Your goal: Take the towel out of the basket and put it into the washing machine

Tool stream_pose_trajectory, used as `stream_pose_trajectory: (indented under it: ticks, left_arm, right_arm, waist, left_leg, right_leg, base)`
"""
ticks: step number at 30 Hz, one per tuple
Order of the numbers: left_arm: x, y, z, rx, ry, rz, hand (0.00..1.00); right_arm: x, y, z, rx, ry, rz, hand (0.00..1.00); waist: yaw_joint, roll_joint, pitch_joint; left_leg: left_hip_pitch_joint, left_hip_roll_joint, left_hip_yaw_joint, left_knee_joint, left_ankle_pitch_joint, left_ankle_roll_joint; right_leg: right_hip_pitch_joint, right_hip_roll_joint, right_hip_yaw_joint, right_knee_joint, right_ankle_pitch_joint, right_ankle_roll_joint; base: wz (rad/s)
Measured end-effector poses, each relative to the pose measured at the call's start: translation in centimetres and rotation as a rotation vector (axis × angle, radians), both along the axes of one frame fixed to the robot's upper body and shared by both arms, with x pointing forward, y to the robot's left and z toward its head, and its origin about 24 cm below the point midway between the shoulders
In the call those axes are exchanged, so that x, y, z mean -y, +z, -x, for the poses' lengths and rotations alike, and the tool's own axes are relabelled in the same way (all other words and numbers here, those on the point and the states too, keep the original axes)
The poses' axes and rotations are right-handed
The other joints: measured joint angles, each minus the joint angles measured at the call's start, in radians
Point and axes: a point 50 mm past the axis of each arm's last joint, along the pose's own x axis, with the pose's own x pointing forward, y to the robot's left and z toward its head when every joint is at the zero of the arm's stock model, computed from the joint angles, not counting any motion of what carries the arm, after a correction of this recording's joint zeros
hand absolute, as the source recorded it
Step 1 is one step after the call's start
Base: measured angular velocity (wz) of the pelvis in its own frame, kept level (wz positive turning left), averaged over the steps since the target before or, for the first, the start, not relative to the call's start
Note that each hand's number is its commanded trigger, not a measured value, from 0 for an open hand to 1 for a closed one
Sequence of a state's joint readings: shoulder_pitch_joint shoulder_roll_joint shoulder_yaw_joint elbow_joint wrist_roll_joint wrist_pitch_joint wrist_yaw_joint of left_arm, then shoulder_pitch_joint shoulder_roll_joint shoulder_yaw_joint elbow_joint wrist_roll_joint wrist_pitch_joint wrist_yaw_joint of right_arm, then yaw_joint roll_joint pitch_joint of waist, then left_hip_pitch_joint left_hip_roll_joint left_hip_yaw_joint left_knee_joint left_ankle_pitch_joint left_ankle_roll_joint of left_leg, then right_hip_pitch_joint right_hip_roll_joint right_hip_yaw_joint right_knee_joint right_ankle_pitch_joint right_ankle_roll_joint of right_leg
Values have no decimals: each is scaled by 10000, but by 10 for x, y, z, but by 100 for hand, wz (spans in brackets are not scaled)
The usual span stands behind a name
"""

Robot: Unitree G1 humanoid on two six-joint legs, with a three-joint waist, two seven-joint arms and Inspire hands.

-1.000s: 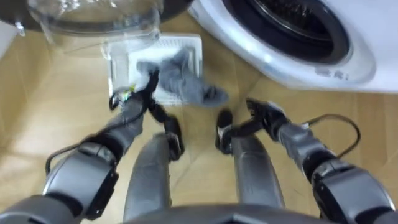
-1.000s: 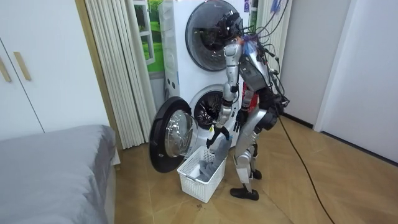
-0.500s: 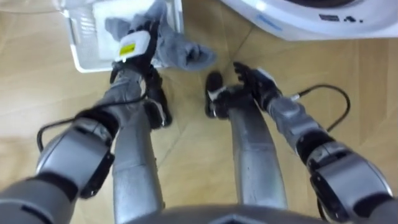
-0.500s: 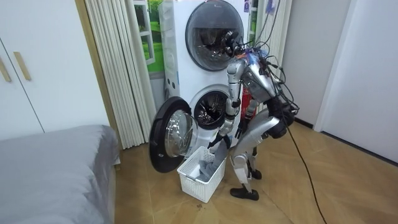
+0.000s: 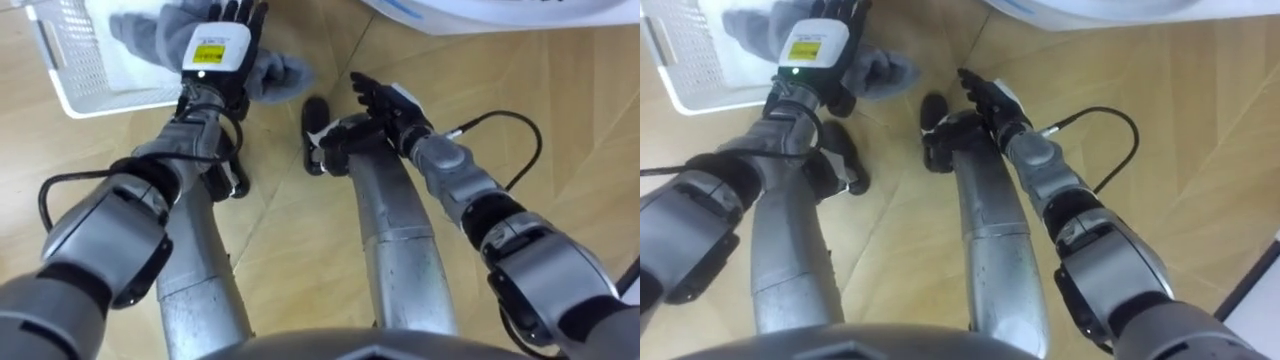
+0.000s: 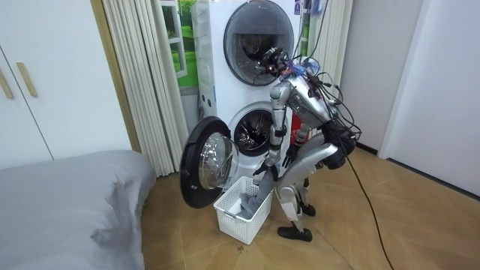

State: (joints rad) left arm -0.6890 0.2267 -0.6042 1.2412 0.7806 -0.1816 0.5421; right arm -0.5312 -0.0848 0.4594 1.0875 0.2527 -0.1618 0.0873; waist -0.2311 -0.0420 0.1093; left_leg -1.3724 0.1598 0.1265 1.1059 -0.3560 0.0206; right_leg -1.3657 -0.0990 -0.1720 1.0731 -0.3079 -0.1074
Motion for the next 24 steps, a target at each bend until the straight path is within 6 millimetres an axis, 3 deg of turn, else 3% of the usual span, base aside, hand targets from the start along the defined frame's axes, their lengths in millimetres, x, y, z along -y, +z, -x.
stream_pose_trajectory:
  ticks: [9,14,24]
  left_arm:
    - [3,3,-3,-274,-395,-323,100]
    - [0,7,-9,-860,-385,-485,100]
    - [3,-2,-5,-2063,-765,-1096,100]
  right_arm:
    - [-2,3,-1,209,207,-326,0]
    - [-5,3,-1,186,384,-406,0]
    - [-8,6,-3,212,651,-438,0]
  waist:
    - [-180,-132,6]
    - [-187,-330,-2]
    - [-193,-361,-18]
  left_leg:
    - [-176,21,-23,91,-103,45]
    - [-174,14,-26,98,-133,46]
    - [-52,-11,14,56,-143,51]
  right_leg:
    - [-148,-45,-52,90,-124,20]
    - [-149,-66,-49,112,-169,28]
    - [-94,-57,34,106,-179,47]
  base:
    - [1]
    - [0]
    - [0]
